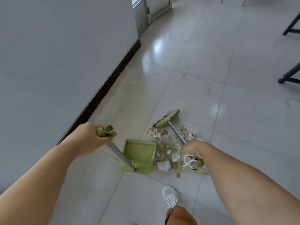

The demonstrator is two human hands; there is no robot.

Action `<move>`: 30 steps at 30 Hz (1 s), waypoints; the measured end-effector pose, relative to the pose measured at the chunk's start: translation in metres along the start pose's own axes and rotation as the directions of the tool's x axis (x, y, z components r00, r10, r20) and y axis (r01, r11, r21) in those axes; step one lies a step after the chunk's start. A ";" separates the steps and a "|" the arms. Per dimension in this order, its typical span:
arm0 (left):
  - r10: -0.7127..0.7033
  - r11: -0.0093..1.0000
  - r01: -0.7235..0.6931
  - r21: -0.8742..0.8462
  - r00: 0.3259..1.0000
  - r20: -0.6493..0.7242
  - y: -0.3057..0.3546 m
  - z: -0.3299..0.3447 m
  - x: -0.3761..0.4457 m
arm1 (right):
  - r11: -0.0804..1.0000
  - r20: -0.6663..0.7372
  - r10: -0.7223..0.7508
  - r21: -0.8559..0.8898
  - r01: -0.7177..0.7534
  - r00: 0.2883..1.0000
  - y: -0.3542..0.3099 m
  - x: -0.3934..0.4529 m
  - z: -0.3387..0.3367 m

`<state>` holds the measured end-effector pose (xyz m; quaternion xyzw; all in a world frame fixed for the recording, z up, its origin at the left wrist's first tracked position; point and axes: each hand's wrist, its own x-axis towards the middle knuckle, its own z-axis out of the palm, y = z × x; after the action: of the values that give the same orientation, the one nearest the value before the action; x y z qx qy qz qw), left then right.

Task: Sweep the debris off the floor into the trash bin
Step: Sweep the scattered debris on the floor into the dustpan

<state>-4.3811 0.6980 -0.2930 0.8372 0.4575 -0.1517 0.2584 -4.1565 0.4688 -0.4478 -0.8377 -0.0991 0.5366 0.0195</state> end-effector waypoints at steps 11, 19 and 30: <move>0.254 0.959 -0.259 0.114 0.966 0.051 -0.050 0.003 -0.042 | 0.789 -0.037 0.064 0.614 -0.028 0.997 0.033 -0.100 0.070; 0.324 0.924 -0.335 0.182 0.942 0.086 -0.064 -0.003 -0.063 | 0.835 -0.297 0.191 0.550 0.004 0.936 0.065 -0.128 0.100; 0.345 0.892 -0.376 0.250 0.925 0.160 -0.055 0.005 -0.064 | 0.936 -0.478 0.319 0.294 -0.193 0.818 0.094 -0.122 0.085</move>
<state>-4.4619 0.6757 -0.2817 0.9255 0.2534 -0.2096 0.1880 -4.2685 0.3476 -0.3879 -0.9484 0.0877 0.2965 0.0704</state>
